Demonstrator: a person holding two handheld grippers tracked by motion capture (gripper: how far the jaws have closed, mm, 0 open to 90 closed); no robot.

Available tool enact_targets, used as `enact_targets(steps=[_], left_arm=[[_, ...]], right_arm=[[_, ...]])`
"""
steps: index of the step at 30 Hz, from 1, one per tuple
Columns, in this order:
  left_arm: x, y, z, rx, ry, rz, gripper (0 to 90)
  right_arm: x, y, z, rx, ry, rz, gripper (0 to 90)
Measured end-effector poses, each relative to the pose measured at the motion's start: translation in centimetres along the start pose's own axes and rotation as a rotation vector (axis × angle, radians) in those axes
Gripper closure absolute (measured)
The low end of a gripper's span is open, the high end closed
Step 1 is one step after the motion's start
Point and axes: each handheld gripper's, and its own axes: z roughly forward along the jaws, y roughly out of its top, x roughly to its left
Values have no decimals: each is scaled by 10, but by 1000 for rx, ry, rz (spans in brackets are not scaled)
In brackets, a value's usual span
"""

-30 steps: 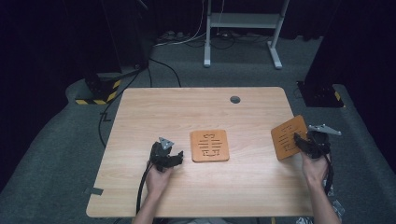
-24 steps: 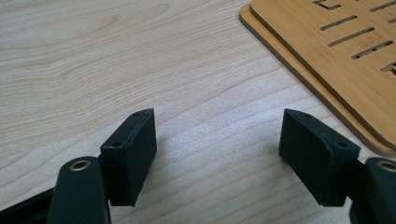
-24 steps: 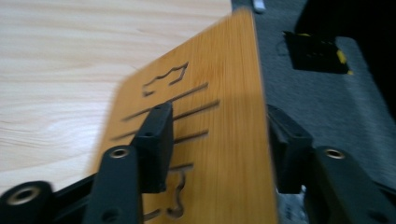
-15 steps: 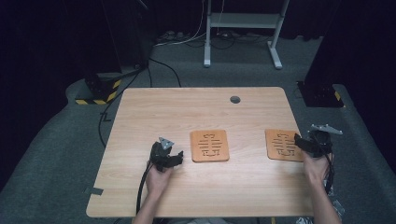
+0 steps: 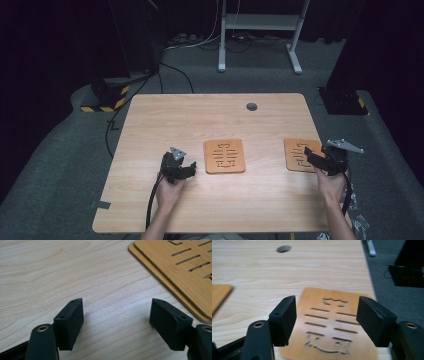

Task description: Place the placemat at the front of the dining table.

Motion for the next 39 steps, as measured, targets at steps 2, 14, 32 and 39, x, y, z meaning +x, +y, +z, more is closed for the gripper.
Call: enact_targets(steps=[2, 14, 32, 39], left_arm=[[0, 0, 0, 0, 0, -1, 274], [0, 0, 0, 1, -1, -1, 274], [0, 0, 0, 0, 0, 0, 275], [0, 0, 0, 0, 0, 0, 274]], right_arm=[[7, -2, -2, -5, 25, -3, 328], [47, -19, -7, -1, 126, -42, 342], [99, -47, 13, 68, 227, -131, 360], [114, -57, 27, 128, 280, -183, 366]])
